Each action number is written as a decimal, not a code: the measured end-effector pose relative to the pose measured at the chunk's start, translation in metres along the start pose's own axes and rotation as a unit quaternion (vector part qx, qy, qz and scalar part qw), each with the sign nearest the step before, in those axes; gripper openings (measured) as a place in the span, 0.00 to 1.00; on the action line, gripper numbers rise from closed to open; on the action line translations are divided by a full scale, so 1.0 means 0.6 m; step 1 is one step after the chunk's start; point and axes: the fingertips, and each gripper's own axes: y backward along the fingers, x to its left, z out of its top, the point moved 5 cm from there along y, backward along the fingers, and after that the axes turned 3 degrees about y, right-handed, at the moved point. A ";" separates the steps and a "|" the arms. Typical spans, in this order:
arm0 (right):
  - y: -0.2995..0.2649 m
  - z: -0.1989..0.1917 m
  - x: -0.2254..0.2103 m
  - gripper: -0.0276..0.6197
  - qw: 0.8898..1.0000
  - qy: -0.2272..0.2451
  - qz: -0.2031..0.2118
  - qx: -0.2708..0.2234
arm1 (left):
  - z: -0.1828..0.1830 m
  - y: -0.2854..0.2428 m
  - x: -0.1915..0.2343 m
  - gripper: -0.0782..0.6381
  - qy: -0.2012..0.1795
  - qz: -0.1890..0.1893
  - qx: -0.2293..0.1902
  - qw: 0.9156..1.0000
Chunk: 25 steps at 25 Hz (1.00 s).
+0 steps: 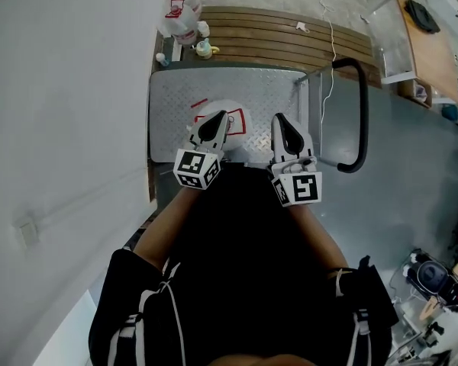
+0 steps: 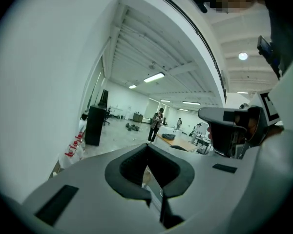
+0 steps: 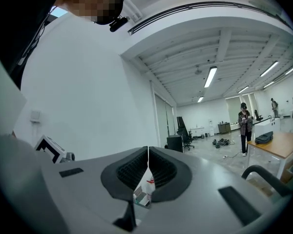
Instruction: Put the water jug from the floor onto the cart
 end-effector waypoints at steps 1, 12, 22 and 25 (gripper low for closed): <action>-0.002 0.004 0.006 0.07 1.000 0.006 -0.001 0.000 | 0.015 0.007 0.000 0.13 -0.006 0.002 -0.014 1.000; -0.015 0.015 0.032 0.07 0.999 0.036 0.010 0.010 | 0.071 0.047 -0.018 0.13 -0.084 0.013 -0.094 0.992; -0.016 0.022 0.032 0.07 0.999 0.041 0.012 -0.005 | 0.074 0.060 -0.028 0.13 -0.094 -0.001 -0.115 0.989; -0.014 0.021 0.037 0.07 0.999 0.039 0.019 -0.009 | 0.070 0.063 -0.029 0.13 -0.094 0.002 -0.112 0.989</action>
